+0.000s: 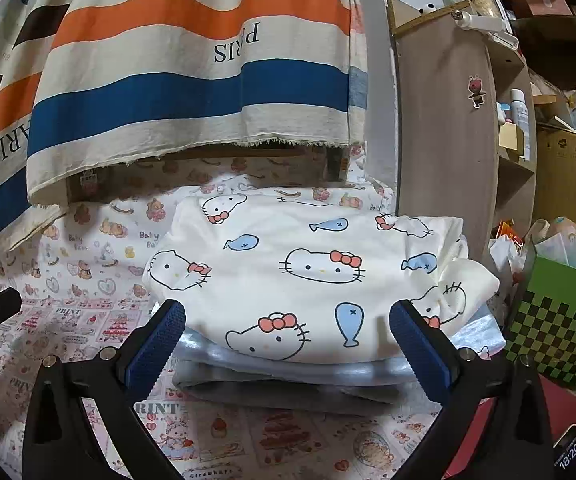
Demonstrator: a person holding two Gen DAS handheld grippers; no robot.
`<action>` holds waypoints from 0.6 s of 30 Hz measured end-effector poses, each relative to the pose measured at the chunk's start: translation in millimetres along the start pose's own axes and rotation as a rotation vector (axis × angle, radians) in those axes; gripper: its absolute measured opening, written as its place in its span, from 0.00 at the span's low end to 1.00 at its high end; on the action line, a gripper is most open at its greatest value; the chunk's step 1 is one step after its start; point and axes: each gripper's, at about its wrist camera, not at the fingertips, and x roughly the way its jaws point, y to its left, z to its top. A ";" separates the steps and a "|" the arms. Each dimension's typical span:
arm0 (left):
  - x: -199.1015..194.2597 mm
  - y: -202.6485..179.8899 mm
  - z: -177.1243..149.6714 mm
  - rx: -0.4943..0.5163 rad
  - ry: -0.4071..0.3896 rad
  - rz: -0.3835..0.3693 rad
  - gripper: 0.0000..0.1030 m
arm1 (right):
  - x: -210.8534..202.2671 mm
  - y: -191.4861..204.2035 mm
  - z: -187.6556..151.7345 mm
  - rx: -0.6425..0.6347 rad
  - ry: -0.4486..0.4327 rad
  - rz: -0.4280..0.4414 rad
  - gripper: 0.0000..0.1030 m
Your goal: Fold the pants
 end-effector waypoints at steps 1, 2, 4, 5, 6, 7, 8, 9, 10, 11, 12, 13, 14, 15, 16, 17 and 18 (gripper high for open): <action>-0.1 0.0 0.0 0.000 -0.001 0.000 1.00 | -0.1 0.1 0.0 0.001 0.000 0.000 1.00; 0.0 -0.2 -0.1 0.000 -0.001 0.000 1.00 | 0.0 0.0 -0.2 0.001 0.000 0.000 1.00; 0.1 0.0 0.0 0.001 0.000 -0.001 1.00 | -0.1 0.4 -0.2 0.000 0.000 -0.001 1.00; 0.1 0.0 0.0 0.000 0.000 0.000 1.00 | -0.1 0.1 -0.1 0.001 0.000 -0.001 1.00; 0.1 0.5 -0.1 0.000 0.000 0.000 1.00 | 0.2 0.1 0.0 0.001 0.000 0.000 1.00; 0.2 0.0 0.0 0.000 0.000 0.000 1.00 | 0.2 0.6 -0.1 0.001 0.000 0.000 1.00; 0.2 0.1 0.1 0.000 0.000 0.000 1.00 | 0.1 0.1 0.0 0.000 0.000 0.000 1.00; 0.2 0.2 0.1 0.000 0.000 -0.001 1.00 | 0.2 0.0 0.1 0.000 0.000 0.000 1.00; 0.2 0.2 0.1 0.000 0.000 -0.001 1.00 | 0.1 0.4 -0.1 0.001 0.000 0.000 1.00; 0.3 0.3 0.1 0.000 0.000 -0.001 1.00 | 0.2 0.1 0.0 0.000 0.000 0.000 1.00; 0.4 0.4 0.1 0.000 0.000 -0.001 1.00 | 0.1 0.4 0.0 0.000 0.000 0.000 1.00; 0.4 0.4 0.2 0.000 0.001 -0.001 1.00 | 0.1 0.3 0.0 0.000 0.000 -0.001 1.00; 0.5 0.7 0.0 0.000 0.002 -0.001 1.00 | 0.1 0.1 0.0 0.000 0.000 -0.001 1.00; 0.4 0.7 0.1 -0.001 0.001 -0.001 1.00 | 0.2 -0.1 0.1 0.000 0.000 0.000 1.00; 0.5 0.7 0.2 0.000 0.001 0.000 1.00 | 0.2 0.4 0.0 0.000 0.000 0.000 1.00; 1.0 0.8 0.2 0.000 0.003 0.002 1.00 | 0.2 0.4 0.0 0.000 0.000 0.000 1.00; 1.8 0.9 0.0 -0.001 0.008 0.002 1.00 | 0.2 -0.1 0.0 0.000 0.000 0.000 1.00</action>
